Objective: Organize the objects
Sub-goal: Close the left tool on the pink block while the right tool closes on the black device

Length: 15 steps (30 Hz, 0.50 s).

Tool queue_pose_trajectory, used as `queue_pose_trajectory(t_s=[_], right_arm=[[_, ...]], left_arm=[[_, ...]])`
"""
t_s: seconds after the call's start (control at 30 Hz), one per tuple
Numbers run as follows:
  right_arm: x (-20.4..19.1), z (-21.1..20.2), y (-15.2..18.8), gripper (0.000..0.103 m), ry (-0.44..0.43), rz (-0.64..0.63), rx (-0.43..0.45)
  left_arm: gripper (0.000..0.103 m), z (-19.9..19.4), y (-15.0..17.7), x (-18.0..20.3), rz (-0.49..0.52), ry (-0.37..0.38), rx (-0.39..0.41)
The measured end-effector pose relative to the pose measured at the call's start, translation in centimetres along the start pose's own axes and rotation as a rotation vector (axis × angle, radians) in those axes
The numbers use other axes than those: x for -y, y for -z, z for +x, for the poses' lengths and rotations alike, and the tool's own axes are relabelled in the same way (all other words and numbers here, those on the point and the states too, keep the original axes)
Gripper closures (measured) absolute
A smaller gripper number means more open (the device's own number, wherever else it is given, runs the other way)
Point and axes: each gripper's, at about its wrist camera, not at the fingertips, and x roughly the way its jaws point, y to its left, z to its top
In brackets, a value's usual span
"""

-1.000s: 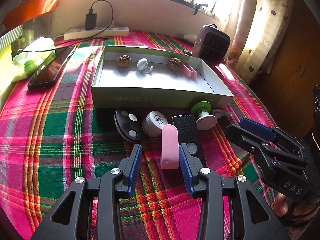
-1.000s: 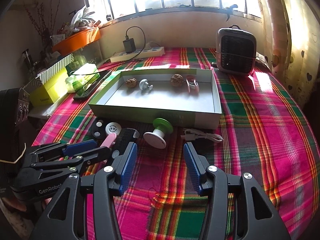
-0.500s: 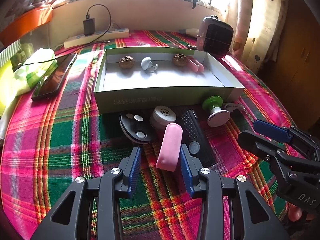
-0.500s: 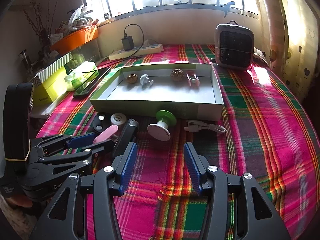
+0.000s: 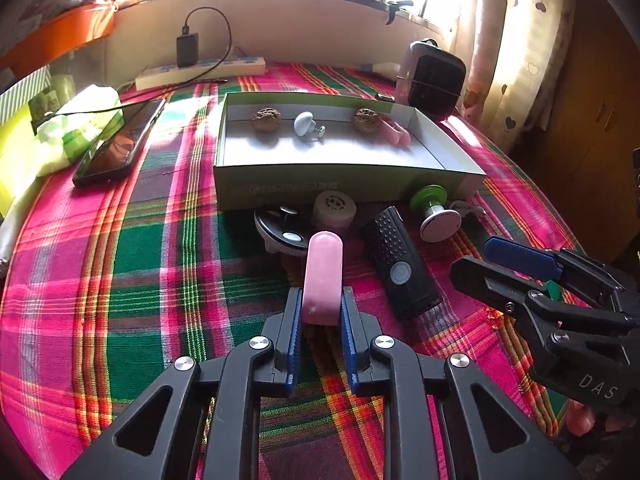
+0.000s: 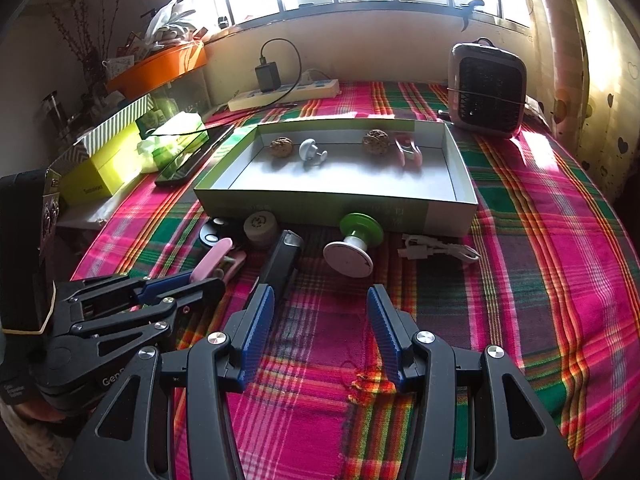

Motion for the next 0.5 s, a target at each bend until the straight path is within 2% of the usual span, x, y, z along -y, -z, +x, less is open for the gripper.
queue_pose_trajectory(t_s=[0.17, 0.5], right_arm=[[-1.0, 0.8, -0.1, 0.053, -0.039, -0.014, -0.011], [-2.4, 1.9, -0.5, 0.053, -0.055, -0.043, -0.037]], left_arm=[[0.087, -0.7, 0.7, -1.3, -0.058, 0.062, -0.014], [0.087, -1.6, 1.5, -3.0, -0.105, 0.066, -0.012]])
